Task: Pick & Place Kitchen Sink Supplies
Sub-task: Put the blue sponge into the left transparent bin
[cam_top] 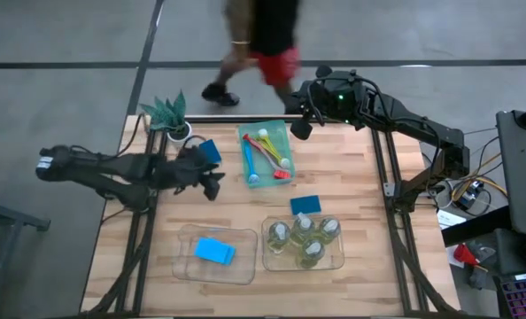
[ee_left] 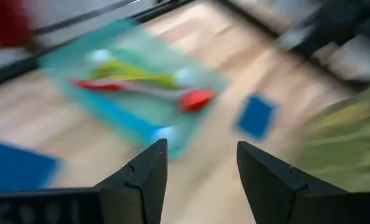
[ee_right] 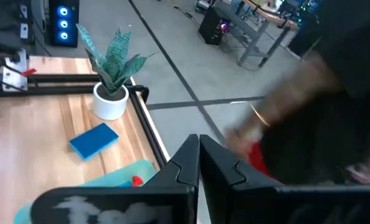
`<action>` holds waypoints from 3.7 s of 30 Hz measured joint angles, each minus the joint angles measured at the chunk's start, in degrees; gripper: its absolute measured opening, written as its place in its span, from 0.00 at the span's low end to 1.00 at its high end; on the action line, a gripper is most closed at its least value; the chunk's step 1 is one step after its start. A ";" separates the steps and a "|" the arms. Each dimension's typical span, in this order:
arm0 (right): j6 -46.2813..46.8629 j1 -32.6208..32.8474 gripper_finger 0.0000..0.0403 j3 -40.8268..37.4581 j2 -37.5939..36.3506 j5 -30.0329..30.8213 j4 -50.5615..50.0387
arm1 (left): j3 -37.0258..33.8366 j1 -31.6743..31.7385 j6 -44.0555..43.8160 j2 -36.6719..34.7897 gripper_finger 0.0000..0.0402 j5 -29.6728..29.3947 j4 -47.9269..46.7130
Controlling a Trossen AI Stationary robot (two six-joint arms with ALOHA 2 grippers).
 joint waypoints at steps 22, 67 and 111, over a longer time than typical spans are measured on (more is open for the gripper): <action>15.14 0.00 0.02 0.02 -3.07 0.15 2.38 | 1.52 33.36 27.50 27.44 0.46 14.89 -13.28; 24.22 0.02 0.02 0.02 -2.53 0.11 6.56 | 2.52 34.77 48.20 41.70 0.02 14.59 -6.18; 43.97 -2.01 0.02 0.02 5.62 -47.61 18.23 | 9.03 33.91 7.12 -9.64 0.00 57.66 34.35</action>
